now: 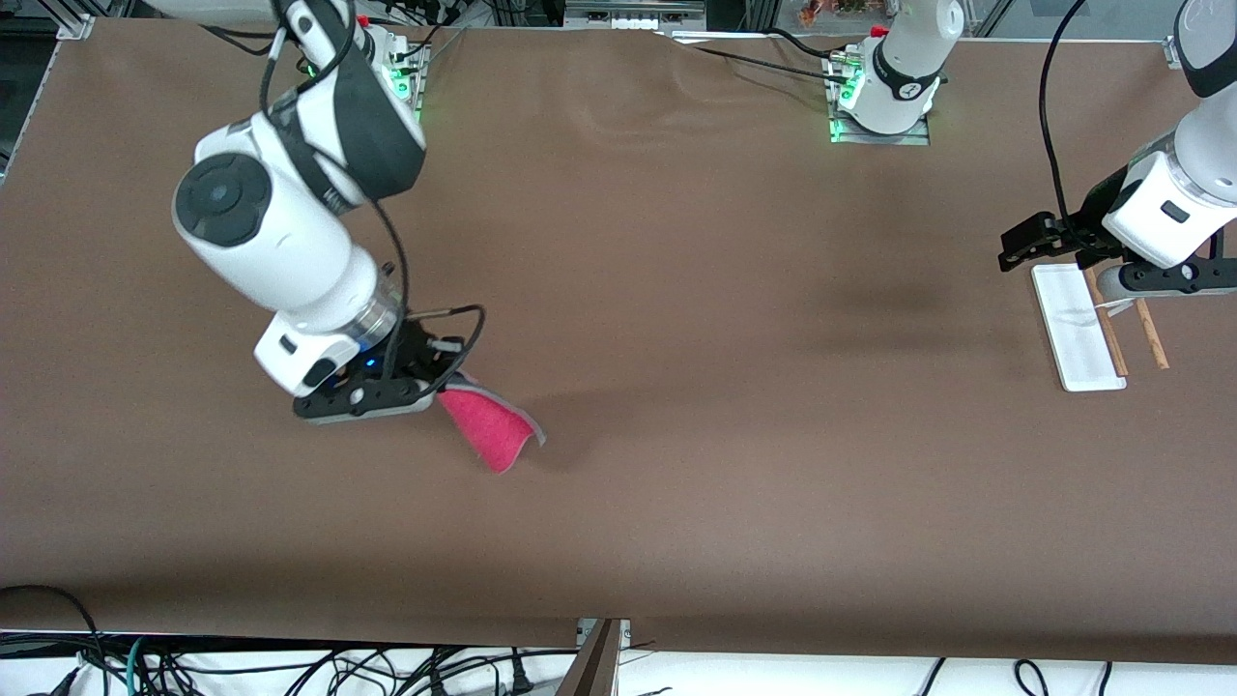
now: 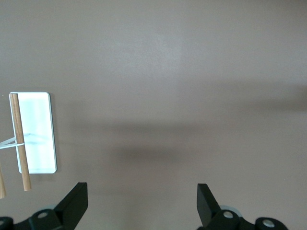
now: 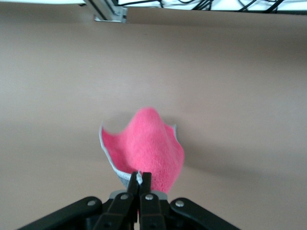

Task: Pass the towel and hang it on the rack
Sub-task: 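Lift the pink towel with the right gripper toward the table middle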

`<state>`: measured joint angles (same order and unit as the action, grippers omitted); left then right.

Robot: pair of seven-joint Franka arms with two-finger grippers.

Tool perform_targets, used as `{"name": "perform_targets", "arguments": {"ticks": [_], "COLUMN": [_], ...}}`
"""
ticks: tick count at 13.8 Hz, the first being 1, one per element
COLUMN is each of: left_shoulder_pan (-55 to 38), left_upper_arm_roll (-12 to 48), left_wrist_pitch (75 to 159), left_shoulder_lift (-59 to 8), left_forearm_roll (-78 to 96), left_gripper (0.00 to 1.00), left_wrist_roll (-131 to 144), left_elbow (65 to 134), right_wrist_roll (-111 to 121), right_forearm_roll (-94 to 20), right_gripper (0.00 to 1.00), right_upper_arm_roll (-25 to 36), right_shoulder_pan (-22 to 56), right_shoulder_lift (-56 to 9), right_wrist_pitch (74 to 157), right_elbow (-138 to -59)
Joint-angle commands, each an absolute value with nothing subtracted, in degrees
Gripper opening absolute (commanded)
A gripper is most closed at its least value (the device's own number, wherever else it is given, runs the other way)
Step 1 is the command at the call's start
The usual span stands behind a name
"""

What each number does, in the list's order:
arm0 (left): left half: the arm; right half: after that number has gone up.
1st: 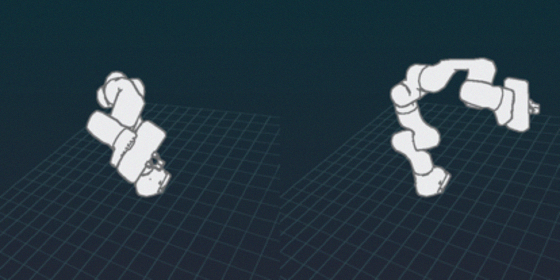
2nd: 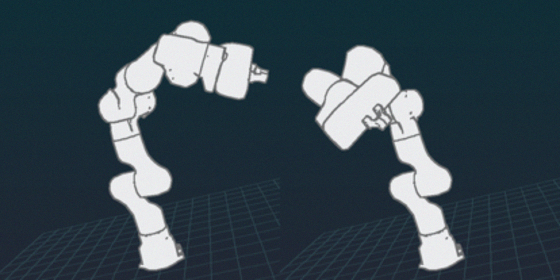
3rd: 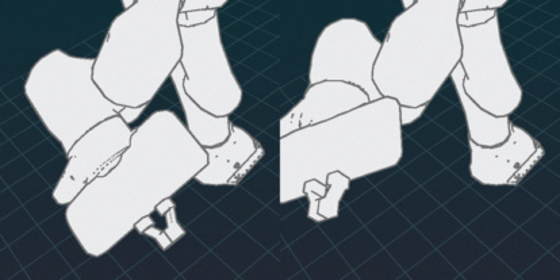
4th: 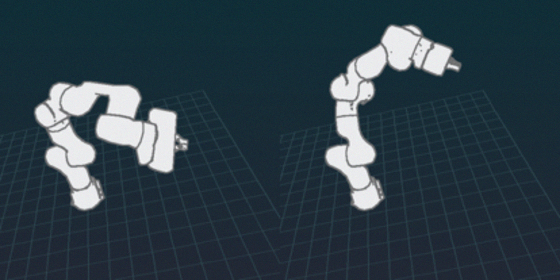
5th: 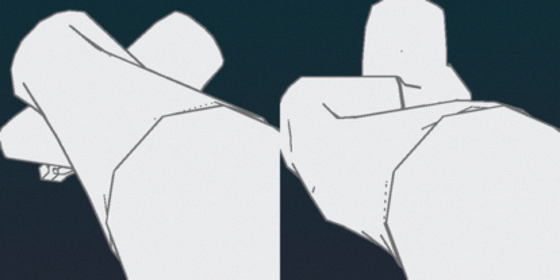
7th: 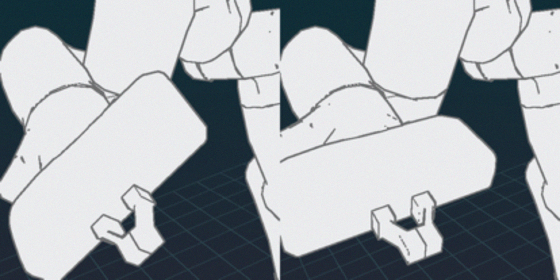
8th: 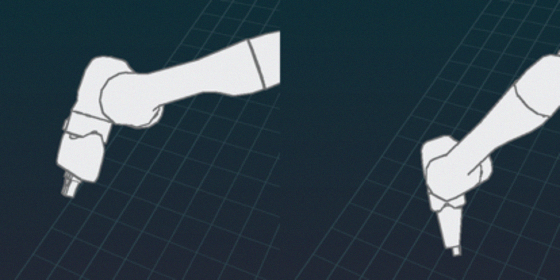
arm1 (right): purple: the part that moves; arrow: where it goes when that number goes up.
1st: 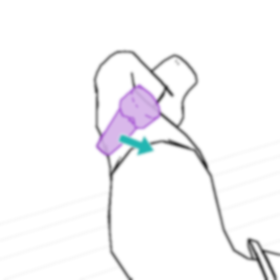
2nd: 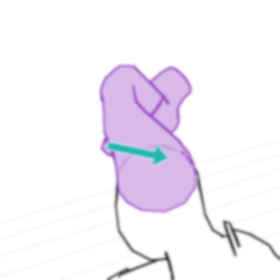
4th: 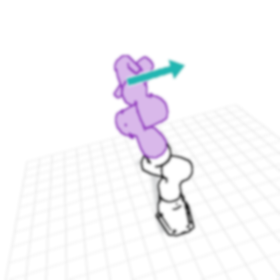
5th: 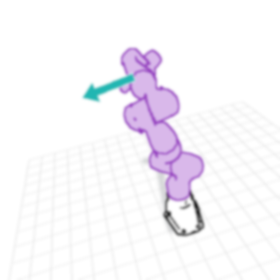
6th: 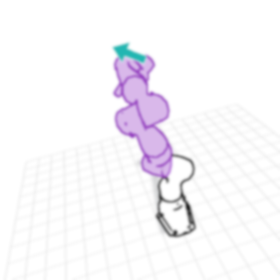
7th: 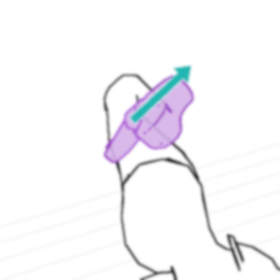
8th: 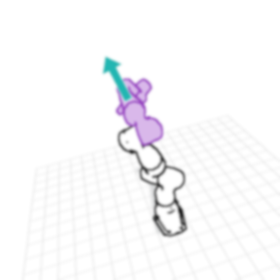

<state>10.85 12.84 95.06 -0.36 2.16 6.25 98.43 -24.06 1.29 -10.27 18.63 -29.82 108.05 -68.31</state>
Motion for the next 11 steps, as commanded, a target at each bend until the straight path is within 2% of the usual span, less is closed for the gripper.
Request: {"name": "perform_targets", "arguments": {"ticks": [1,6,11], "left_shoulder_pan": [10.46,10.46,10.55], "left_upper_arm_roll": [12.92,12.83,12.83], "left_wrist_pitch": [94.84,94.49,93.87], "left_shoulder_lift": [-1.66,-4.48,-5.18], "left_forearm_roll": [2.2,1.32,1.49], "left_gripper": [1.0,1.0,1.0], "left_wrist_roll": [5.8,5.89,5.89], "left_elbow": [95.81,92.12,91.23], "right_wrist_roll": [-31.7,-38.58,-46.22], "right_forearm_roll": [0.7,0.53,0.62], "right_gripper": [0.0,0.0,0.0], "right_upper_arm_roll": [-9.84,-9.84,-10.81], "right_shoulder_pan": [23.01,29.96,35.24], "right_shoulder_lift": [-30.06,-30.15,-31.73], "right_wrist_pitch": [106.87,107.57,113.11], "right_elbow": [-65.66,-63.28,-63.11]}}
